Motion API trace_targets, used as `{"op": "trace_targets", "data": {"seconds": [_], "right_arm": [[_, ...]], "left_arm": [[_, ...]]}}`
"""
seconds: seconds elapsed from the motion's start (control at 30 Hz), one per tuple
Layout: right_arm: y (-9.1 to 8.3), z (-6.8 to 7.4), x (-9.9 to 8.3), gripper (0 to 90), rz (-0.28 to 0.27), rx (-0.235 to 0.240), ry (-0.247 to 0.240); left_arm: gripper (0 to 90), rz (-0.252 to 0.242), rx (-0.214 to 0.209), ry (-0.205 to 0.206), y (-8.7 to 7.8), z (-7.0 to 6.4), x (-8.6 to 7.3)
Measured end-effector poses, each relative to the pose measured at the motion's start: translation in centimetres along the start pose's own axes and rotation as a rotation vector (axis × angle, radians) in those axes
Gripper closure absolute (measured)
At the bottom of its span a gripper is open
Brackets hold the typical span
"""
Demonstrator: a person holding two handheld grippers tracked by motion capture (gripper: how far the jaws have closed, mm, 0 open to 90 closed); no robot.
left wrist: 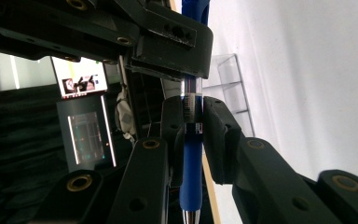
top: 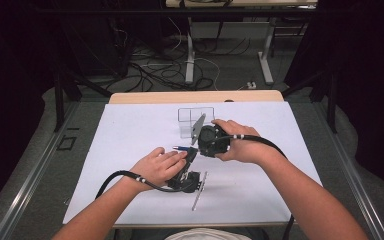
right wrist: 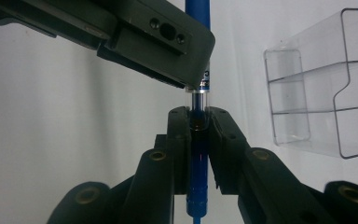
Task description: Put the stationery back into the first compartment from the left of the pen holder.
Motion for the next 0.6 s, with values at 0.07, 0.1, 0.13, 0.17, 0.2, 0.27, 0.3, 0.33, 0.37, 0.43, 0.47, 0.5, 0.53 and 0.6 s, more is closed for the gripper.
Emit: {"op": "trace_targets", "data": {"seconds": [0.07,0.1,0.13,0.17,0.2,0.27,0.3,0.33,0.37,0.43,0.47,0.5,0.53,0.6], "right_arm": [[0.0,-0.1,0.1,79.6,0.003,-0.01,-0.003],[0.1,-0.2,0.2,79.6,0.0,-0.015,-0.009],[0.1,-0.2,0.3,79.7,-0.009,-0.021,-0.007],[0.1,-0.4,0.3,79.7,-0.001,-0.034,-0.011],[0.2,-0.6,0.3,79.7,0.004,-0.049,-0.014],[0.2,-1.0,0.3,79.7,-0.002,-0.065,-0.006],[0.2,-1.3,0.3,79.7,0.001,-0.078,-0.002],[0.2,-1.5,0.3,79.7,-0.002,-0.091,0.004],[0.2,-1.8,0.3,79.7,-0.006,-0.102,0.015],[0.1,-2.2,0.3,79.7,-0.009,-0.125,0.027],[0.1,-2.4,0.4,79.7,-0.015,-0.131,0.042],[0.1,-2.7,0.4,79.7,-0.021,-0.142,0.044],[0.1,-2.9,0.4,79.7,-0.029,-0.153,0.056],[0.1,-3.4,0.5,79.7,-0.032,-0.168,0.087]], "left_arm": [[79.1,0.007,-0.012,-0.008,0.0,0.1,-0.2],[78.7,-0.003,-0.005,-0.033,0.1,0.0,-0.2],[78.4,0.002,-0.008,-0.034,0.0,0.1,-0.3],[77.5,0.006,-0.007,-0.029,0.0,0.2,-0.4],[76.7,0.009,-0.004,-0.035,0.0,0.2,-0.5],[74.4,-0.039,0.023,-0.117,0.1,0.2,-0.3],[73.9,-0.044,0.021,-0.133,0.1,0.2,-0.4],[73.4,-0.035,0.011,-0.145,0.1,0.0,-0.7],[73.2,-0.032,0.011,-0.156,0.2,-0.1,-0.8],[71.8,-0.028,0.002,-0.178,0.3,-0.4,-1.2],[71.2,-0.026,-0.003,-0.197,0.3,-0.5,-1.4],[70.9,-0.028,-0.003,-0.205,0.3,-0.5,-1.5],[70.3,-0.023,-0.011,-0.221,0.4,-0.5,-1.7],[68.4,-0.022,-0.005,-0.243,0.5,-0.3,-2.1]]}}
Point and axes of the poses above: each handheld gripper's, and its own axes: y roughly forward along the jaws, x roughly out of its top, z roughly to its left, the point moved 9 cm from there along y, roughly forward along the jaws, and after that the axes turned 4 degrees about -x, right-handed, at the moved point
